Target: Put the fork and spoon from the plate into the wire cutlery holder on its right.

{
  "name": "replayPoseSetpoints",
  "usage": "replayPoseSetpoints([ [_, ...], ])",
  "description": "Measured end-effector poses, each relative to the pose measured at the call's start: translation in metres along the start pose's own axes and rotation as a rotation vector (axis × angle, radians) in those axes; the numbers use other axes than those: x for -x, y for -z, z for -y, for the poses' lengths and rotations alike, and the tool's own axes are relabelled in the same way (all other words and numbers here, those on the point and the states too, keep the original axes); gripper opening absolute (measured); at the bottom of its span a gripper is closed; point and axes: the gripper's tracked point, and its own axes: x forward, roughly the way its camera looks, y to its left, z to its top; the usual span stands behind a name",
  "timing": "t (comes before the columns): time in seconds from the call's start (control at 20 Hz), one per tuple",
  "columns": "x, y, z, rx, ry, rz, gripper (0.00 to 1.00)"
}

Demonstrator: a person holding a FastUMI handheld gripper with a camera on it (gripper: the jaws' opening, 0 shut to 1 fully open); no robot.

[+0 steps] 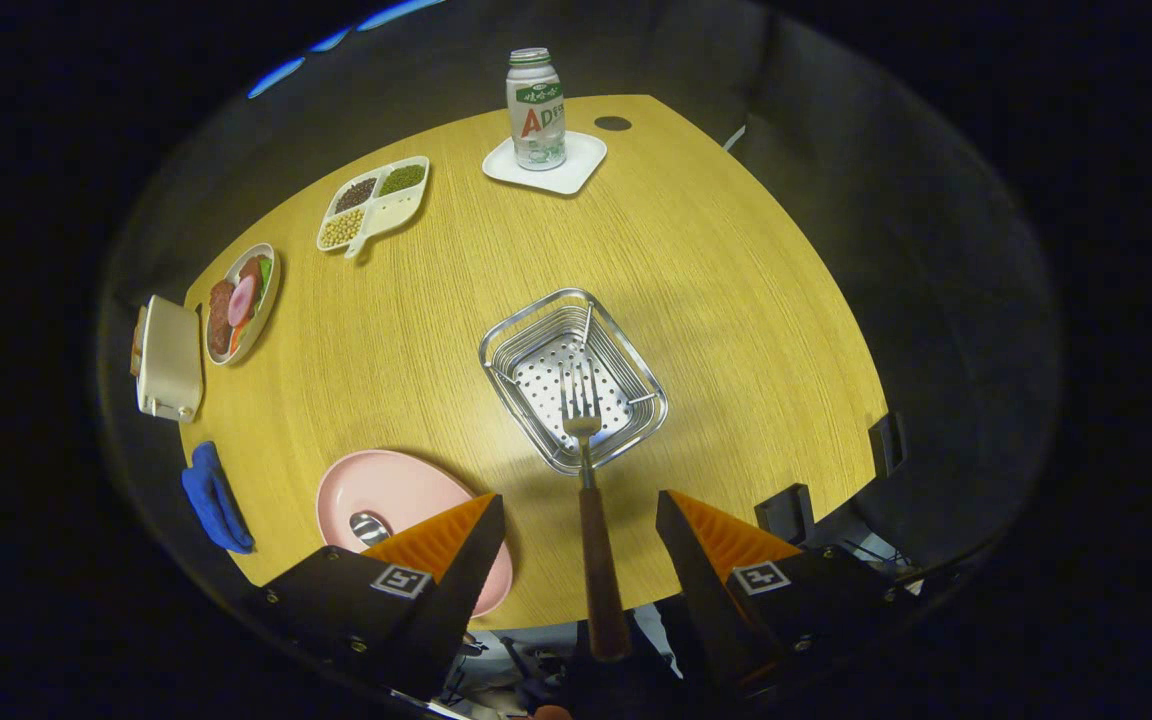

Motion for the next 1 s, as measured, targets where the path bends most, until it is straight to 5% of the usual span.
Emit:
replayPoseSetpoints([
  [0.5,0.026,-0.01,-0.023,0.026,-0.034,0.081,0.97],
  [1.0,0.047,0.021,-0.093,0.248,-0.019,0.098,0.98],
])
